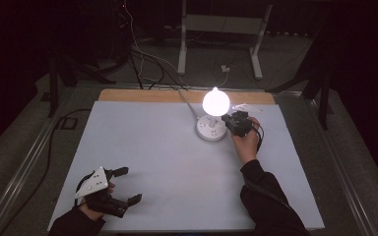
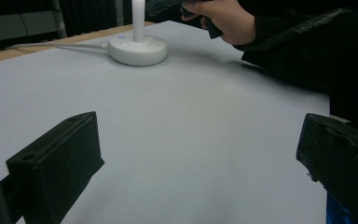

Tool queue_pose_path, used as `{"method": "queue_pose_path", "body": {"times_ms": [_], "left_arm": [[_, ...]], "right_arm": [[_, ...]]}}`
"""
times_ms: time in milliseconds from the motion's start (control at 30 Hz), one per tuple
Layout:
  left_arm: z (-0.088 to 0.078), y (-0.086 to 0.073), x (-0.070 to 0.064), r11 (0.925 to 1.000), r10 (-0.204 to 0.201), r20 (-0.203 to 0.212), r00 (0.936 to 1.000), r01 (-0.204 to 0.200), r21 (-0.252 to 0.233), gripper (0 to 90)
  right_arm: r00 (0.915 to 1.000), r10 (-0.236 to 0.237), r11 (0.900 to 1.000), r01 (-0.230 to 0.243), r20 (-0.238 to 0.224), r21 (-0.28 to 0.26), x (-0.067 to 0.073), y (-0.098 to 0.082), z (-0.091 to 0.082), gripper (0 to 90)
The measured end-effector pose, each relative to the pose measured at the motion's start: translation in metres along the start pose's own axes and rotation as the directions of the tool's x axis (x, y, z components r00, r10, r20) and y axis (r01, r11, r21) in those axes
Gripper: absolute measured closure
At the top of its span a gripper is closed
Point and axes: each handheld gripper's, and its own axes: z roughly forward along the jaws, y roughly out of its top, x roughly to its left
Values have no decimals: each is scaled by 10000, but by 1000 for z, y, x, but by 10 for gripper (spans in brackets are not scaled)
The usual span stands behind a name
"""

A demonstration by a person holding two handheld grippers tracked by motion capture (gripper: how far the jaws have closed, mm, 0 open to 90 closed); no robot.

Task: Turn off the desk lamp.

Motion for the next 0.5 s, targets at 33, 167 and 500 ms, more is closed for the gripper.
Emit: {"method": "queue_pose_path", "body": {"times_ms": [33,167,500], "left_arm": [[0,0,0,10000,-3,1,10000,3,4,5],[0,0,0,10000,1,2,10000,-1,15,5],[0,0,0,10000,7,11,10000,-7,32,5]], "right_arm": [[10000,2,10000,-2,6,17,0,0,0,896],[10000,-10,9999,10,45,109,-1,-2,2,896],[9999,-72,9990,66,124,450,-2,-12,9,896]]}}
